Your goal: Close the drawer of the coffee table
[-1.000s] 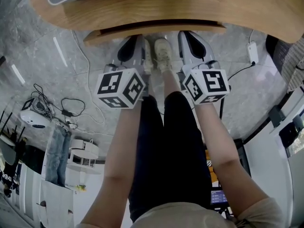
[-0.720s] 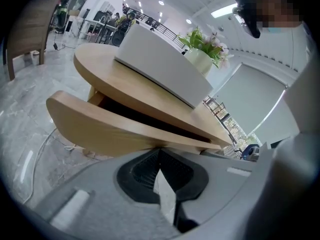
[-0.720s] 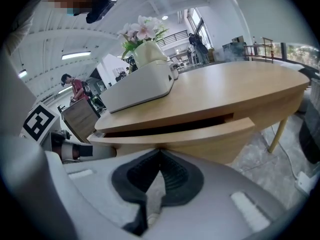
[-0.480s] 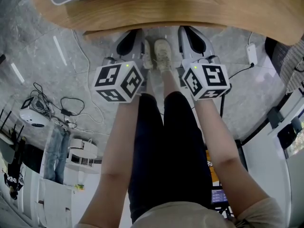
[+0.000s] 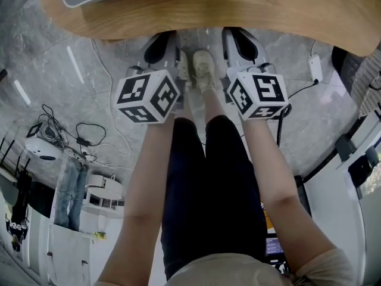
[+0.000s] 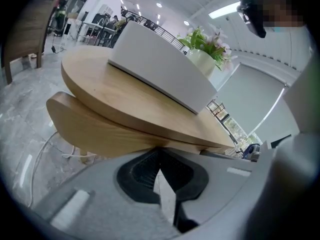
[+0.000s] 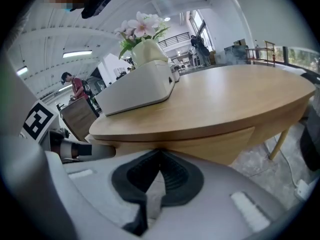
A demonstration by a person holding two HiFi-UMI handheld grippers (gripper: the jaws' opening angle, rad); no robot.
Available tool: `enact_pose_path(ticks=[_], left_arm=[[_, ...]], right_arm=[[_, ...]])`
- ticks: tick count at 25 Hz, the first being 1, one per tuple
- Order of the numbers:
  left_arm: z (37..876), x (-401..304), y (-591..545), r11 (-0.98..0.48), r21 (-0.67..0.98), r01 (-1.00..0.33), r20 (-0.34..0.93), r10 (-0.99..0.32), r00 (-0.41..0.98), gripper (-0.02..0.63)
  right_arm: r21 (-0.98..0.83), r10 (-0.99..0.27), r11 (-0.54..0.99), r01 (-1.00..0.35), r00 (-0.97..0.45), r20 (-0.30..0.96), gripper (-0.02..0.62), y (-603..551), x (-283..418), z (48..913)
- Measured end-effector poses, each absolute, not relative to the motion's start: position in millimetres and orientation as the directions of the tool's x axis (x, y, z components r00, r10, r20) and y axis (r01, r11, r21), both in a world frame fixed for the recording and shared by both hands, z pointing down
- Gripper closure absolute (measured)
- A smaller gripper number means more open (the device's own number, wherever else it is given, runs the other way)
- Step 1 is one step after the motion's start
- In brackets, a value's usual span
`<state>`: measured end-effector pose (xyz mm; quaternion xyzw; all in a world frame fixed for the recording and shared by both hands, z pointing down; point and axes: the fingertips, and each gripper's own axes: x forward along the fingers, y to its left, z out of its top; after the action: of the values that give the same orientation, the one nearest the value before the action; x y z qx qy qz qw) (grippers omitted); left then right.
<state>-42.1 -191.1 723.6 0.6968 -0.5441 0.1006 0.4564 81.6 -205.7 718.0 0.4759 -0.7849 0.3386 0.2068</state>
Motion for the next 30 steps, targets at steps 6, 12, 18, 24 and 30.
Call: enact_pose_path(ticks=[6, 12, 18, 24, 30], left_arm=[[723, -43, -193, -0.041, 0.518, -0.854, 0.626, -0.662, 0.412, 0.603], [724, -44, -193, -0.055, 0.529, -0.847, 0.625, -0.649, 0.433, 0.603], [715, -44, -186, -0.040, 0.546, -0.837, 0.603, -0.674, 0.426, 0.604], [692, -39, -170, -0.048, 0.534, -0.844, 0.593, -0.690, 0.414, 0.603], [656, -44, -164, -0.046, 0.538, -0.842, 0.560, -0.727, 0.398, 0.603]], right_arm=[[-0.338, -0.616, 0.311, -0.888, -0.459, 0.640, 0.592, -207, 80, 717], [-0.353, -0.622, 0.282, -0.892, -0.450, 0.640, 0.592, -208, 79, 719], [-0.386, -0.631, 0.277, -0.880, -0.470, 0.618, 0.592, -202, 78, 706], [-0.401, -0.599, 0.295, -0.868, -0.494, 0.630, 0.592, -187, 84, 701], [-0.393, -0.608, 0.304, -0.868, -0.494, 0.621, 0.592, -179, 89, 670]])
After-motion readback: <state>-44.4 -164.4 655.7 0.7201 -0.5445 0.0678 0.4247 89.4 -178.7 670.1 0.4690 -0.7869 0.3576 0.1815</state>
